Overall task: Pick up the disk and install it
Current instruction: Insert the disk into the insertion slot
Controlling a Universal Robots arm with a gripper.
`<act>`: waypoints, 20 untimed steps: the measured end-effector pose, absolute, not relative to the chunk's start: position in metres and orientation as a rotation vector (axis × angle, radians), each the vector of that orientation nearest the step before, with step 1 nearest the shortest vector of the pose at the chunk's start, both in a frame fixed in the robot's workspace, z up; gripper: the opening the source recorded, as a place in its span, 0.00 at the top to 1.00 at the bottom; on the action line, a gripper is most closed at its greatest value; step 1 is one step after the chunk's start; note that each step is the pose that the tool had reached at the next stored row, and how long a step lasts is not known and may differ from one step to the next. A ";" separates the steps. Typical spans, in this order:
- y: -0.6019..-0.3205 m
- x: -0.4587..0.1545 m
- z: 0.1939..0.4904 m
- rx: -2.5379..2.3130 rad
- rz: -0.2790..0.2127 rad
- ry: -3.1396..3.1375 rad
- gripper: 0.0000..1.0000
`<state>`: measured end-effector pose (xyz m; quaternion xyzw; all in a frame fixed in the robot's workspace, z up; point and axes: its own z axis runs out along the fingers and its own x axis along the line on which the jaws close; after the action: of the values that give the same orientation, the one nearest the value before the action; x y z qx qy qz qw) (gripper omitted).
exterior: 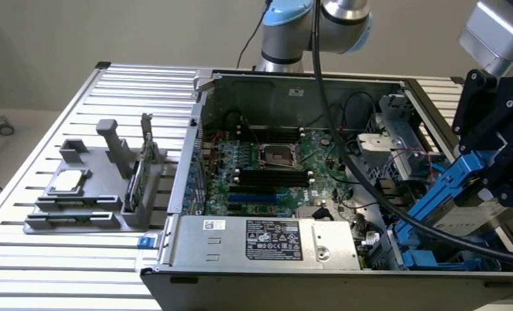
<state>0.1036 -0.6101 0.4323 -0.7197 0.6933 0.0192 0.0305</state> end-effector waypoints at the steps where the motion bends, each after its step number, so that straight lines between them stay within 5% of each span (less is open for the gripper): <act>1: -0.610 0.104 0.431 -2.218 0.059 2.137 0.67; 20: -0.610 0.106 0.414 -2.221 0.066 2.140 0.67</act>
<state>0.1065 -0.6102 0.4141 -0.7197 0.6934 0.0214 0.0285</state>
